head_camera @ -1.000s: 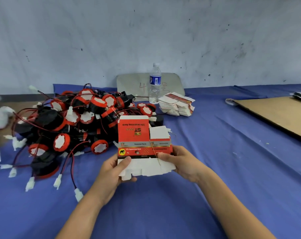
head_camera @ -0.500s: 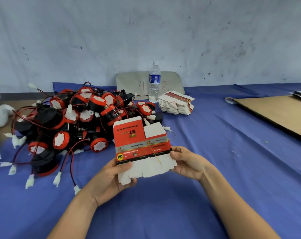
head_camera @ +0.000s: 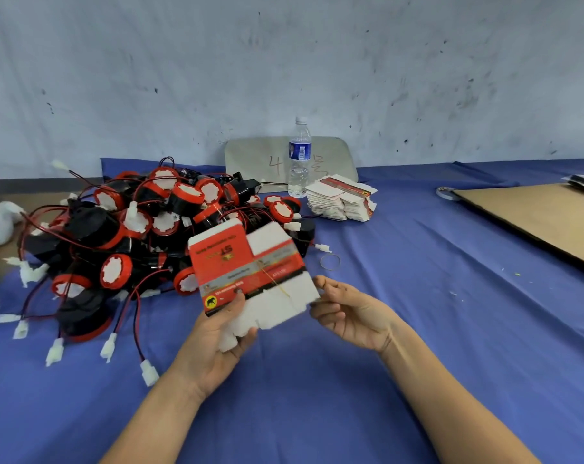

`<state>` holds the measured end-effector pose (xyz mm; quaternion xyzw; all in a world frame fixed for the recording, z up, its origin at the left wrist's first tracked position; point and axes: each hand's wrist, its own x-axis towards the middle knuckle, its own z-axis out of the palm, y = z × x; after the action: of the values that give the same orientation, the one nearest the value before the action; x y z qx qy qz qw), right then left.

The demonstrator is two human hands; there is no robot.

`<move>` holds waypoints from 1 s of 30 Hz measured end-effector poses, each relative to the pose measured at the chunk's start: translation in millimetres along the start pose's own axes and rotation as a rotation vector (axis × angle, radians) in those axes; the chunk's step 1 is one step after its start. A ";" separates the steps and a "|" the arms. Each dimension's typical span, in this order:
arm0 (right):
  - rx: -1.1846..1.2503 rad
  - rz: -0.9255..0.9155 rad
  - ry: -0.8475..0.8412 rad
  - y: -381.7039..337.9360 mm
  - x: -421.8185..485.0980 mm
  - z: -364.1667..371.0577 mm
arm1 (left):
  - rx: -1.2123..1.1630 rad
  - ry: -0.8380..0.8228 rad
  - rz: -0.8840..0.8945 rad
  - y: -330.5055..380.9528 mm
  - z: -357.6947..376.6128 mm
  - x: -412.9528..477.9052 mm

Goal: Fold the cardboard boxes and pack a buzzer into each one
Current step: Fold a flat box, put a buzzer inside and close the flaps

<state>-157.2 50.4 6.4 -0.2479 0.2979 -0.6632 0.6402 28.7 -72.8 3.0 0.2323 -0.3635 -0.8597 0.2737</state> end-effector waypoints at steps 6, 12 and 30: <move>-0.325 0.178 0.107 1.5 -2.7 6.2 | -0.105 0.057 0.061 0.9 0.6 0.0; -0.328 0.183 0.082 0.3 -3.3 10.9 | -0.112 0.094 0.155 2.9 -0.7 2.3; 0.387 -0.544 0.232 -35.7 -14.5 -0.3 | 0.724 -0.268 0.132 4.7 -10.8 -7.7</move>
<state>-181.7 65.1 32.5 -0.1154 0.1607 -0.8773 0.4374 42.3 -76.0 1.3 0.1754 -0.6899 -0.6792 0.1787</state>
